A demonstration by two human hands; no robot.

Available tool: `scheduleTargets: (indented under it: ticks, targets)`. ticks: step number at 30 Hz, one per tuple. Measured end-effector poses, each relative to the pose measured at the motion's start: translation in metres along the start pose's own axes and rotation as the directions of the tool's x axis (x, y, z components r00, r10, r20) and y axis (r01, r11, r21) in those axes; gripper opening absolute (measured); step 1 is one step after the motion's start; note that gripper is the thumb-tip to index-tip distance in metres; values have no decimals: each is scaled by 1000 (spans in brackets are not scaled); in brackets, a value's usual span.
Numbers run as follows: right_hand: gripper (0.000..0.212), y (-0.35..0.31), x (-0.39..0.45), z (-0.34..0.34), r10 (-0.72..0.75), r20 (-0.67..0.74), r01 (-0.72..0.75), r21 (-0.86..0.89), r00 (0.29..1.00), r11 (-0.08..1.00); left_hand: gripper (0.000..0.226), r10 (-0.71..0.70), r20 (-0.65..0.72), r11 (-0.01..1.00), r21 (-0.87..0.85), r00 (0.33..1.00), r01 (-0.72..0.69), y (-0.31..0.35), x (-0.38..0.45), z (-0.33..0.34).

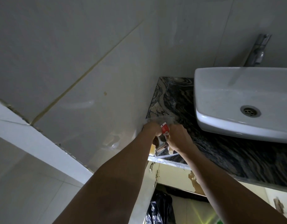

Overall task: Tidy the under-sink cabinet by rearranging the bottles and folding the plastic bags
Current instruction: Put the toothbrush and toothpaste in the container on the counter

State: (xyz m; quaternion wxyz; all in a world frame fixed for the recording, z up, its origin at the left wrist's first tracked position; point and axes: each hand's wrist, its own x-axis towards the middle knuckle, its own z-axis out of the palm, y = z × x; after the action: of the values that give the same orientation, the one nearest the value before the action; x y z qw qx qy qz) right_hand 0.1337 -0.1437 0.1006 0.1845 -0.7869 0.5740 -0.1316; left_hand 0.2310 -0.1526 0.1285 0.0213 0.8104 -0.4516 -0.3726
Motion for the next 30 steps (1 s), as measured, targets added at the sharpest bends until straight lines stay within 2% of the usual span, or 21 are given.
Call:
scheduleTargets:
  ticks: [2, 5, 10, 14, 15, 19, 20, 23, 25, 27, 30]
  targets:
    - [16, 1, 0, -1, 9, -7, -9, 14, 1000, 1000, 40, 31, -51, 997, 76, 998, -27, -2, -3, 4]
    - [17, 1, -1, -1, 26, -33, -23, 66, 999, 998, 43, 97, -38, 984, 153, 995, -90, -3, -3, 13]
    - [20, 5, -7, -4, -17, -91, 21, 45, 996, 999, 34, 111, -88, 990, 91, 990, -103, -9, -6, 9]
    - [23, 10, -22, -12, -119, -98, 117, -26, 988, 993, 34, 166, -161, 975, 174, 973, -137, -12, -9, 9]
    - [25, 11, -27, -15, -113, -97, 113, -10, 989, 994, 34, 171, -171, 973, 186, 970, -139, -12, -10, 10]
    - [22, 26, -47, -25, 105, -92, -90, 158, 990, 983, 37, 273, -280, 947, 248, 921, -205, -8, -25, 12]
    - [20, 32, -52, -27, 123, -88, -105, 179, 989, 978, 36, 286, -321, 946, 242, 903, -214, -6, -32, 14]
    - [20, 47, -78, -39, 145, -54, -128, 237, 988, 963, 34, 269, -451, 962, 80, 851, -262, -4, -60, 27]
    - [24, 65, -106, -49, 142, -31, -129, 258, 989, 957, 27, 355, -482, 913, -6, 801, -408, -6, -85, 51]
    - [26, 89, -144, -57, 154, 2, -148, 275, 988, 950, 21, 429, -447, 854, -82, 785, -514, -15, -116, 90]
    - [20, 137, -206, -54, 198, 79, -213, 381, 977, 900, 19, 442, -309, 855, -139, 842, -500, -34, -157, 164]
